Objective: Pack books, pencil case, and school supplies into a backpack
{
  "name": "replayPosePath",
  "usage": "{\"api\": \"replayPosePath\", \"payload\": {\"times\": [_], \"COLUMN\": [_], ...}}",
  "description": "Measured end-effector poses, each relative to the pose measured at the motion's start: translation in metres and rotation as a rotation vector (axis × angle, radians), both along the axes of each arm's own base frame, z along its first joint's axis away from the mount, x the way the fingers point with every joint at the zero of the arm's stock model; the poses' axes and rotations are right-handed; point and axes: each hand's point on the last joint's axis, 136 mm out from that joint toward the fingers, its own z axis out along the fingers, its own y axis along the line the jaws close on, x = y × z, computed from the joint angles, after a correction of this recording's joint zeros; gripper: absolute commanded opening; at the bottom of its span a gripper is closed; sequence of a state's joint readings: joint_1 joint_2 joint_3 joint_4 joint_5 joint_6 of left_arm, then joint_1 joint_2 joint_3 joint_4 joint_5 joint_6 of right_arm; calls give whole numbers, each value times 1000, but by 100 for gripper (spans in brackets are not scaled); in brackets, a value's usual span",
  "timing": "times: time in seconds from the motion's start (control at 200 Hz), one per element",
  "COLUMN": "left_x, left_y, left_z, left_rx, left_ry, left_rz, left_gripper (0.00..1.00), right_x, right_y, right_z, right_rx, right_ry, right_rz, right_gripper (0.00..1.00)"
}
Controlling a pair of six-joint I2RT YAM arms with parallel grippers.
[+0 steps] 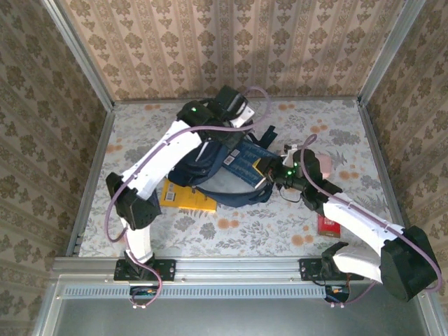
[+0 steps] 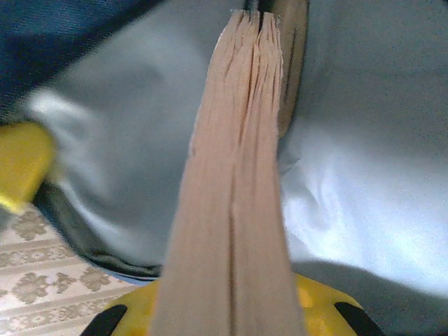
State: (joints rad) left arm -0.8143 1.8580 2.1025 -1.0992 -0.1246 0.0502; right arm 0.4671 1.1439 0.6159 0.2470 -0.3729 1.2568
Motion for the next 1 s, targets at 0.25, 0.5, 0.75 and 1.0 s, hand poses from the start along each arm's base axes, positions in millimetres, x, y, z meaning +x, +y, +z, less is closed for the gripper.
{"api": "replayPosePath", "payload": {"times": [0.25, 0.5, 0.75, 1.0], "left_x": [10, 9, 9, 11], "left_y": [19, 21, 20, 22], "left_z": [39, 38, 38, 53], "left_rx": [-24, -14, -18, -44], "left_ry": [-100, -98, -96, -120], "left_rz": [44, 43, 41, 50], "left_gripper": [0, 0, 0, 0], "right_x": [0, 18, 53, 100], "right_y": [7, 21, 66, 101], "right_z": [-34, -25, 32, 0], "right_rx": [-115, -100, -10, -24], "right_ry": [50, 48, -55, 60], "right_rz": [13, 16, 56, 25], "right_gripper": [0, 0, 0, 0]}}
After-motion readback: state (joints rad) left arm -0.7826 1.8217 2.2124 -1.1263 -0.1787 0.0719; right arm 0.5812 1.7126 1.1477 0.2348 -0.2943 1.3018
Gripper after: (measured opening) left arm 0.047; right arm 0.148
